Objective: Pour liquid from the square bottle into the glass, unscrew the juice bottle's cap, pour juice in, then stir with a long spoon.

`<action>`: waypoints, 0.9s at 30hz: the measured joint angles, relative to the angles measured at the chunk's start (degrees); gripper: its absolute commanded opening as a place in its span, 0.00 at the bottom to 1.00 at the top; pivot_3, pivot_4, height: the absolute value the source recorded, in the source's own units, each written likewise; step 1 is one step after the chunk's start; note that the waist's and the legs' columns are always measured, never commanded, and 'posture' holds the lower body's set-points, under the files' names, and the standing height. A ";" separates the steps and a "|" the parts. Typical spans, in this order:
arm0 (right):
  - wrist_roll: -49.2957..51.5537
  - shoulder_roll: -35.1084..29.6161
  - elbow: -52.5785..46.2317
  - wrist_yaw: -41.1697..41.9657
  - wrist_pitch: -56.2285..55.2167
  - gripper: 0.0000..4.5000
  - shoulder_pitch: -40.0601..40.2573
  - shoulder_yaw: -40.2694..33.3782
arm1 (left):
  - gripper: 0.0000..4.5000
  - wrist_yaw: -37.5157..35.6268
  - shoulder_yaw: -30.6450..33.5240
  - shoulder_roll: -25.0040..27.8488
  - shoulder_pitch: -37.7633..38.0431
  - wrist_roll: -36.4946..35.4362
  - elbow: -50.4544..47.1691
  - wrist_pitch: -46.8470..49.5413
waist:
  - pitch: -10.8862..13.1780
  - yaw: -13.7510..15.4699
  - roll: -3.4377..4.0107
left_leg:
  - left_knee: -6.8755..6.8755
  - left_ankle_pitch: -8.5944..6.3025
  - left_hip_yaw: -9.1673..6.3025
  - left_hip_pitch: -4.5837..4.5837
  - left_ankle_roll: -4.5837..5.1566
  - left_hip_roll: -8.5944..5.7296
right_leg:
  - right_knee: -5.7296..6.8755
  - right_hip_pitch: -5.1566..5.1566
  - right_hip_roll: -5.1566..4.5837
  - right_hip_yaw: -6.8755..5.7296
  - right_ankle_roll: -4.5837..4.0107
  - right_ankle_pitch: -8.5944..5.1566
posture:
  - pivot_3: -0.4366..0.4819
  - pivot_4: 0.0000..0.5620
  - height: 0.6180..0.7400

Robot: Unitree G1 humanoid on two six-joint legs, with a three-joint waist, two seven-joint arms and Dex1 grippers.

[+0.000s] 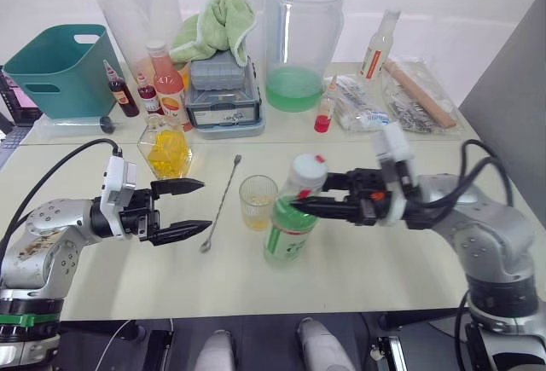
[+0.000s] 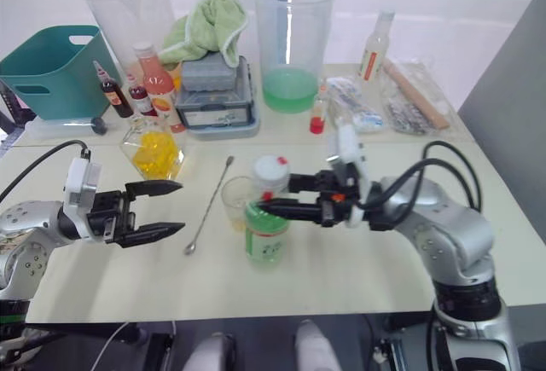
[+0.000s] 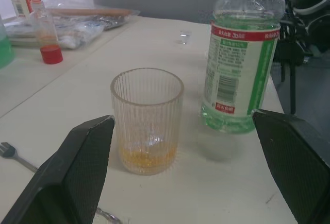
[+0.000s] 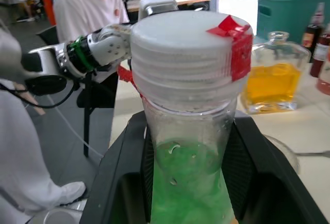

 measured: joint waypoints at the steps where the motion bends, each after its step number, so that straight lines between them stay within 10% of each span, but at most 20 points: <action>1: -0.50 0.17 0.01 0.15 -0.55 0.28 -0.14 0.80 | 1.00 0.05 0.19 0.03 0.46 -0.11 -0.29 0.17 | 0.00 0.06 0.00 | -0.01 0.00 0.01 0.00 0.00 0.00 | -0.01 0.00 -0.01 0.00 0.00 0.00 | 0.48 0.27 0.90; 14: -14.08 4.80 5.23 1.64 -12.60 0.28 0.52 11.56 | 1.00 7.51 8.45 -1.42 3.85 -4.10 -5.96 3.46 | -0.01 0.72 -0.08 | 0.01 0.00 -0.05 0.06 0.00 0.03 | 0.02 0.05 0.01 -0.07 -0.02 0.00 | 0.48 0.27 0.90; 22: -12.60 3.30 10.80 6.32 -11.99 0.96 -3.46 10.87 | 1.00 8.02 8.63 -0.82 6.90 -4.58 -8.24 4.16 | -0.01 0.66 -0.08 | 0.01 0.00 -0.01 0.08 -0.01 0.04 | 0.02 0.06 0.01 -0.06 -0.05 -0.02 | 0.48 0.27 0.90; 27: -10.59 2.17 18.33 15.09 -12.98 0.96 -6.44 8.47 | 1.00 9.72 9.62 -1.26 8.90 -4.11 -9.33 3.72 | -0.01 0.68 -0.08 | -0.01 0.00 -0.03 0.08 0.00 0.04 | 0.02 0.06 0.01 -0.07 -0.07 -0.03 | 0.48 0.27 0.90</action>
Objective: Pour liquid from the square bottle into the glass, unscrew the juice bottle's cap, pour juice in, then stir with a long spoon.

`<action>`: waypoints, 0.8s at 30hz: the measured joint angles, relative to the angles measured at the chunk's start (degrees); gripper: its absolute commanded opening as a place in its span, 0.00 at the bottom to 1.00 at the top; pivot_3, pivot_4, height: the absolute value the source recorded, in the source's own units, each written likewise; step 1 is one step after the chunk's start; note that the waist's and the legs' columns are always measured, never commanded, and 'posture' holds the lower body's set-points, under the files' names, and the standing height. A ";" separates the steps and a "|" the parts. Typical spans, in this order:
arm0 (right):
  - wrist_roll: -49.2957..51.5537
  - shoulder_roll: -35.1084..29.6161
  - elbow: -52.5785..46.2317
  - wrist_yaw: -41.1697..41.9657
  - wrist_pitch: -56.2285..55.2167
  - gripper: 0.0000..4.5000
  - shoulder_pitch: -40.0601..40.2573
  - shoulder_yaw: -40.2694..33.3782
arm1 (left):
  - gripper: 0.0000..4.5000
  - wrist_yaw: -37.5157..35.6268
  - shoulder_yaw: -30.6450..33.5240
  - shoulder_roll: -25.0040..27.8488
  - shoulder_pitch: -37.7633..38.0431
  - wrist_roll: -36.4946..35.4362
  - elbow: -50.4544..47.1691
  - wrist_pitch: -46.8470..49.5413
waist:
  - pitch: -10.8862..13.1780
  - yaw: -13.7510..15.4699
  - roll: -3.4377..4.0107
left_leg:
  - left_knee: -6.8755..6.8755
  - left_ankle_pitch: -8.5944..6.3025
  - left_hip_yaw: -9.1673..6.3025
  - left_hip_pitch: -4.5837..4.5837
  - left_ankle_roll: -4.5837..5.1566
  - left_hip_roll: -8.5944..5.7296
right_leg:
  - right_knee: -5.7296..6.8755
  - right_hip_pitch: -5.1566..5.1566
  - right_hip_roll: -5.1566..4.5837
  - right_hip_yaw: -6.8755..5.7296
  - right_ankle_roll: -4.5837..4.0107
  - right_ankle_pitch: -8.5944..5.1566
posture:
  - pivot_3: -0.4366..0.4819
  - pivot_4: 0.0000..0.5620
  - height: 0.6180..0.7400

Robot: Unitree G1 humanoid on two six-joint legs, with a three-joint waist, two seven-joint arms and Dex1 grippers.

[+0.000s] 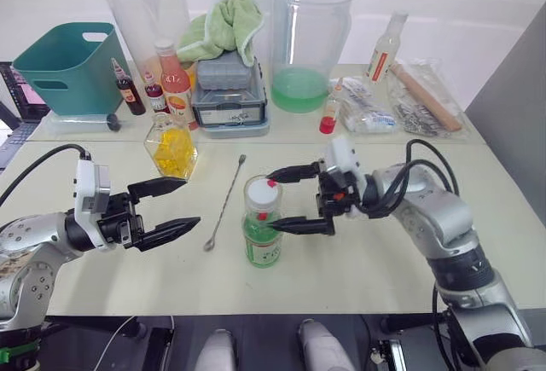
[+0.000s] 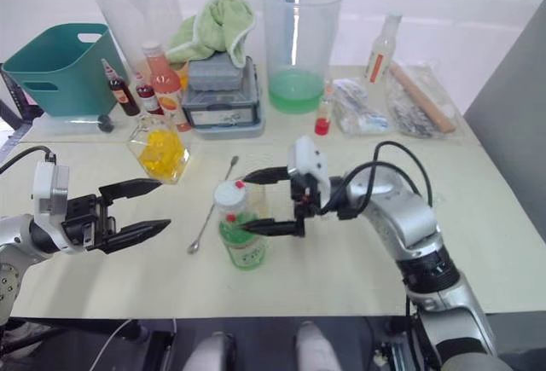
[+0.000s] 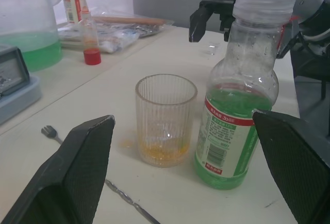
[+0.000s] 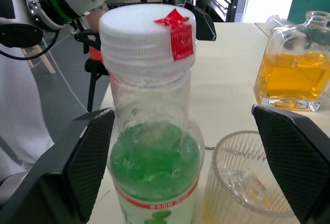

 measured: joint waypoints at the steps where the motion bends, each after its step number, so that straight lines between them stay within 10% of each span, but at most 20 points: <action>1: 0.40 -0.03 1.02 2.49 -0.03 0.96 -0.57 0.06 | 1.00 0.29 0.23 -0.01 0.54 0.03 -0.55 0.00 | 0.00 0.00 0.00 | 0.00 0.00 0.01 -0.01 0.00 0.00 | 0.00 -0.01 -0.01 0.00 0.00 0.00 | 0.48 0.27 0.90; 9: -0.85 0.73 7.78 16.75 -3.60 0.96 -8.43 3.44 | 1.00 2.97 2.32 -1.33 5.93 0.59 -4.42 -0.41 | 0.01 -0.24 0.01 | -0.03 0.00 0.02 0.02 0.00 0.02 | 0.01 -0.02 0.00 -0.01 -0.01 0.00 | 0.48 0.27 0.90; 24: -4.05 7.63 26.33 18.51 -16.65 0.91 -17.23 12.36 | 1.00 6.60 5.62 -1.46 12.47 0.15 -10.81 -0.59 | 0.02 -0.24 0.03 | -0.08 0.00 0.01 0.02 -0.01 0.01 | 0.02 -0.06 -0.01 -0.02 -0.25 0.13 | 0.48 0.27 0.90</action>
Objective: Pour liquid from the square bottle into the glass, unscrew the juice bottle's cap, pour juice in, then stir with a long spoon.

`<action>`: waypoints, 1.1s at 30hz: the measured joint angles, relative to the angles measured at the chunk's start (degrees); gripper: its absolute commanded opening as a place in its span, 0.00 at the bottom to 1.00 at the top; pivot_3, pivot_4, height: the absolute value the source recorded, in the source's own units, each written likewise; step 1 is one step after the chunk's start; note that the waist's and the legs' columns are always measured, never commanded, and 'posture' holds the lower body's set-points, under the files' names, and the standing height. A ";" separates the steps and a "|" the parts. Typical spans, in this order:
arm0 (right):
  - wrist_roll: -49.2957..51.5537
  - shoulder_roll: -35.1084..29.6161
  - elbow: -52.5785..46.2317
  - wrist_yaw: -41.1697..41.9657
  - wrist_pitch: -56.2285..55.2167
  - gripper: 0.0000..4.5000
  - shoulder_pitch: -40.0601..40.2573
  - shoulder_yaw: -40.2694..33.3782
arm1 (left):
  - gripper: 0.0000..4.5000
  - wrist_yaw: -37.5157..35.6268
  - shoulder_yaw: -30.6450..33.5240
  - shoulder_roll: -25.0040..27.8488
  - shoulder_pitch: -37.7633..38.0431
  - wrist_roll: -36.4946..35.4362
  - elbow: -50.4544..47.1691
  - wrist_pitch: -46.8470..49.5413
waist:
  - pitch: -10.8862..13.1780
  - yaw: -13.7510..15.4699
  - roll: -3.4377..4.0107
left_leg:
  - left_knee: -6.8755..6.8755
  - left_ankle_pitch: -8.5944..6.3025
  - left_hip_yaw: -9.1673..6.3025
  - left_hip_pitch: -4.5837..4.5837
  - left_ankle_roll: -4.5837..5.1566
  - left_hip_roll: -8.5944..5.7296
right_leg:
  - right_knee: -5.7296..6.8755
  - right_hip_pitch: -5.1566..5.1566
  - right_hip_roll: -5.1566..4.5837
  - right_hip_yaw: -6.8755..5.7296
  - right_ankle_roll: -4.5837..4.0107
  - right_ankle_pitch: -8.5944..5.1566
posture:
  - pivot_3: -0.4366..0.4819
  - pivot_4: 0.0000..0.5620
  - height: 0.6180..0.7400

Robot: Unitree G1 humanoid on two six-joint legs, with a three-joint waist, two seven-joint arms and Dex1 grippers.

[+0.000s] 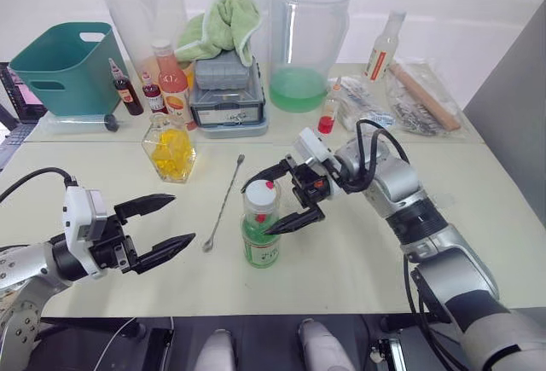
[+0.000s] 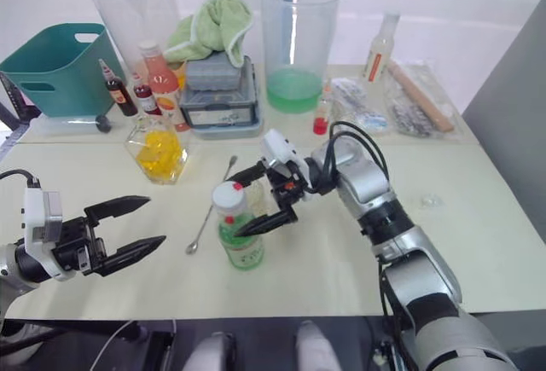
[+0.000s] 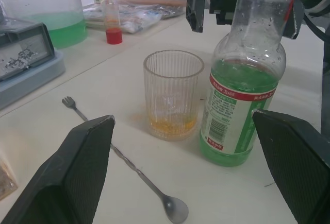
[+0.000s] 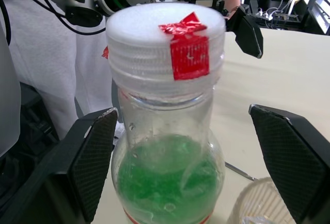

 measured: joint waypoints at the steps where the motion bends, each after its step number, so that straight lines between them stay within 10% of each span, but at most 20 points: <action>1: 0.11 0.00 0.18 0.02 -0.44 0.85 -0.33 0.55 | 1.00 0.19 0.00 0.01 0.01 -0.16 -0.18 0.09 | 0.00 0.00 0.00 | 0.00 0.00 0.00 0.00 0.00 0.00 | 0.00 0.01 0.00 -0.01 -0.02 0.01 | 0.48 0.27 0.90; 9: 5.96 -2.62 -0.01 0.14 0.70 0.30 -0.46 3.09 | 1.00 -0.18 0.33 0.35 0.82 -0.42 -0.57 0.86 | 0.01 0.02 0.01 | 0.00 0.00 0.00 0.00 0.00 0.00 | -0.01 0.00 0.00 -0.02 -0.03 -0.01 | 0.48 0.27 0.90; 20: 6.93 -5.79 -18.46 -9.08 14.13 0.30 7.27 -5.10 | 1.00 -4.33 -1.89 1.90 -2.31 0.28 1.93 0.44 | 0.01 0.25 0.01 | -0.06 0.00 -0.03 -0.04 0.00 0.00 | -0.01 -0.05 0.00 -0.06 0.07 -0.13 | 0.48 0.27 0.90; 33: 9.58 -4.36 -50.39 -47.21 35.16 0.30 28.00 -15.79 | 1.00 -9.77 -11.98 1.82 -14.75 1.39 9.22 -0.24 | -0.01 0.25 -0.03 | -0.11 0.01 -0.07 -0.05 0.00 -0.01 | -0.02 -0.05 0.01 -0.07 0.13 -0.22 | 0.48 0.27 0.90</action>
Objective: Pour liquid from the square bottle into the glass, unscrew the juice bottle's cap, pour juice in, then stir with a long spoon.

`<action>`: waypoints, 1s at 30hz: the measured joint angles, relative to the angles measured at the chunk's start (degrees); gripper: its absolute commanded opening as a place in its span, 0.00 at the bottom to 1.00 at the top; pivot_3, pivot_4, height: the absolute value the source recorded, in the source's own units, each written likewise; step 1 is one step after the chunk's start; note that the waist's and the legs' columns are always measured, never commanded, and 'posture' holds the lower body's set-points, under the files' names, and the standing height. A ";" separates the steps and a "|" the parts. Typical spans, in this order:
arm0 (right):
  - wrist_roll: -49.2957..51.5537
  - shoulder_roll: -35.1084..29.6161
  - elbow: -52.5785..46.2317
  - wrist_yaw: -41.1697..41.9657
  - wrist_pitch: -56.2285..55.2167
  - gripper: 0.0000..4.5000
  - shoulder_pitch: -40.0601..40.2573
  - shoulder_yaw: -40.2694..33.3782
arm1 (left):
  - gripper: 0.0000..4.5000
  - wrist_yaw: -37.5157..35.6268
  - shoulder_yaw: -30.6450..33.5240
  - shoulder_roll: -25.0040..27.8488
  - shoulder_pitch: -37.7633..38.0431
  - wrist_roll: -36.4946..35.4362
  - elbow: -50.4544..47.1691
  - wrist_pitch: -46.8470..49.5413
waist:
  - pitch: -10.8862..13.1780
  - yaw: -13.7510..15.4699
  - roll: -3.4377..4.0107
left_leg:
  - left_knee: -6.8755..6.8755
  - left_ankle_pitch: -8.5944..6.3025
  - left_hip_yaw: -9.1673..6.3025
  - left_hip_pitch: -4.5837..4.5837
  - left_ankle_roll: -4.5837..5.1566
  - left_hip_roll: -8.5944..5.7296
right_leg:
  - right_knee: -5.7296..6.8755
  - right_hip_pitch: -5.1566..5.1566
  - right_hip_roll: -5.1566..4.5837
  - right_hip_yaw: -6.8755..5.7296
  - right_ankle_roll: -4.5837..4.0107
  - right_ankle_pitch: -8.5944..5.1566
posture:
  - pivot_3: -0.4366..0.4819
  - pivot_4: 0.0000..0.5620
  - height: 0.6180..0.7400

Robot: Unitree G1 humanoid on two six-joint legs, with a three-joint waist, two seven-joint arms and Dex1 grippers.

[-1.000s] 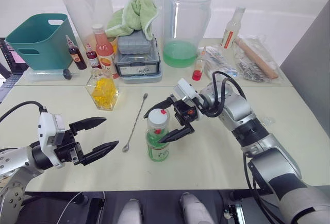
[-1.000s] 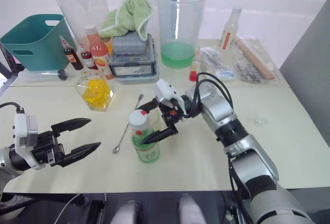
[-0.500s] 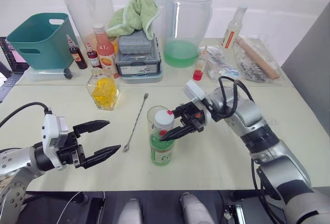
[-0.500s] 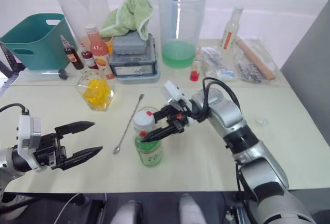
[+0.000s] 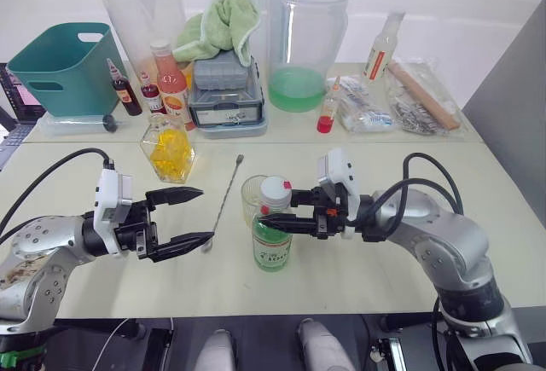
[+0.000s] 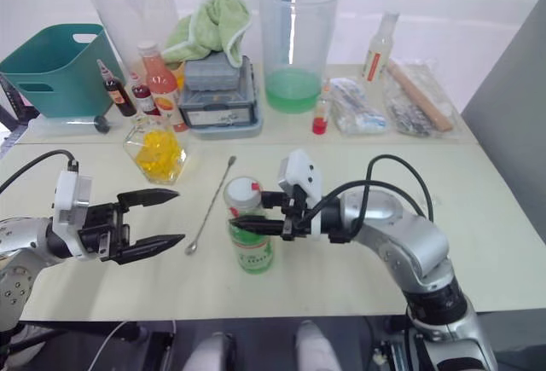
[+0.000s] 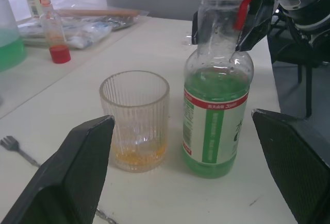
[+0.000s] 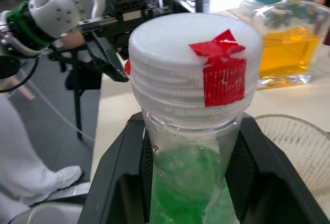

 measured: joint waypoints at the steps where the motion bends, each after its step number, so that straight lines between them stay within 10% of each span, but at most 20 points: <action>1: 0.46 0.69 -1.23 -1.93 0.59 0.30 0.97 -0.16 | 1.00 -0.51 -0.42 0.10 -0.46 0.04 0.72 0.03 | 0.00 0.01 0.00 | 0.00 0.00 0.00 0.00 0.00 0.00 | -0.01 0.00 0.00 0.00 0.00 0.00 | 0.48 0.27 0.90; 10: 4.09 2.64 -6.15 -11.24 4.49 0.30 4.40 -2.54 | 1.00 -3.93 -4.11 0.49 -6.13 1.43 5.77 0.02 | -0.01 0.00 -0.02 | -0.01 0.00 0.00 -0.02 0.00 0.00 | -0.03 0.02 -0.01 0.00 -0.01 -0.01 | 0.48 0.27 0.90; 18: 8.34 -3.38 -6.57 -5.06 4.56 0.98 3.85 -3.90 | 1.00 -4.19 -4.08 0.44 -6.38 2.27 6.75 -0.01 | -0.01 0.05 -0.02 | -0.02 0.00 0.00 -0.02 0.00 0.00 | -0.07 0.05 -0.02 0.00 0.00 -0.01 | 0.48 0.27 0.90; 30: 0.59 -13.40 8.10 23.02 -12.66 0.99 -1.50 -1.24 | 1.00 -0.22 -1.24 -0.06 0.61 2.02 1.35 0.04 | 0.00 0.03 -0.04 | -0.01 0.00 0.04 0.04 0.01 0.02 | -0.10 0.07 -0.02 0.01 0.02 -0.02 | 0.48 0.27 0.90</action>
